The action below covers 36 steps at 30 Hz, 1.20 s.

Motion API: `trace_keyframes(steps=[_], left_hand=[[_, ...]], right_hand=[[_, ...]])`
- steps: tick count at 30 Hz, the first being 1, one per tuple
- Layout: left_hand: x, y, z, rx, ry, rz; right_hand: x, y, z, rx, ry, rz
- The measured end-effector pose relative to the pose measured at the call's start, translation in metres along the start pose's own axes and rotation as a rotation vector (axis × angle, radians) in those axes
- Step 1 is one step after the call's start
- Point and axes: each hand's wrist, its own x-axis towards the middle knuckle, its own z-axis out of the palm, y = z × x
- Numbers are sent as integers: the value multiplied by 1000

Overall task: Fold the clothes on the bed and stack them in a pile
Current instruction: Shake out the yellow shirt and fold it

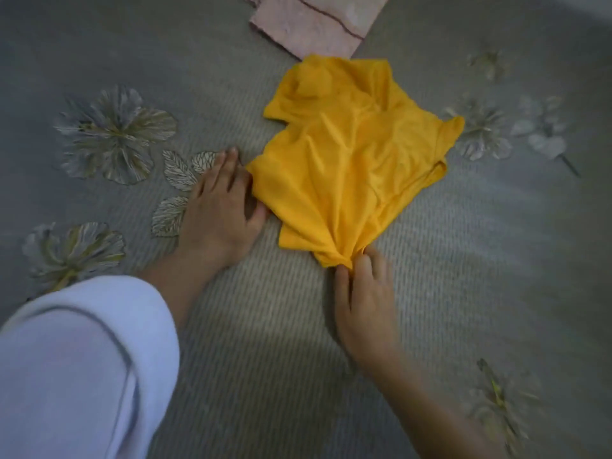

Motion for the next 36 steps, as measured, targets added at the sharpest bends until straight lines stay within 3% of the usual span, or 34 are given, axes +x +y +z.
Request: trace_keyframes(steps=[4,7,9,12,17,27,31,33,36], left_hand=[[0,-2,-3,-68,0,56],[-19,7,-5,-126,10,306],[-51,16,4,-109,-100,410],[-112,28,21,-189,-221,319],[-205,26,14,-270,-162,341],[-418,-1,-47,-253,-518,378],[-466,-2,-105,-363,-657,125],[-475,11,-140,-414,-679,112],[-474,40,-201,-541,-564,76]], right_hand=[[-82,14,-5,-146,-34,-79],[-81,19,-1,-131,51,-90],[-80,21,1,-147,103,-100],[-82,20,3,-175,119,-95],[-129,1,0,-77,7,52],[-319,-15,-63,-50,-492,155],[-372,-29,-124,252,-704,387],[-388,-44,-157,344,-692,457],[-388,-72,-210,414,-467,474]])
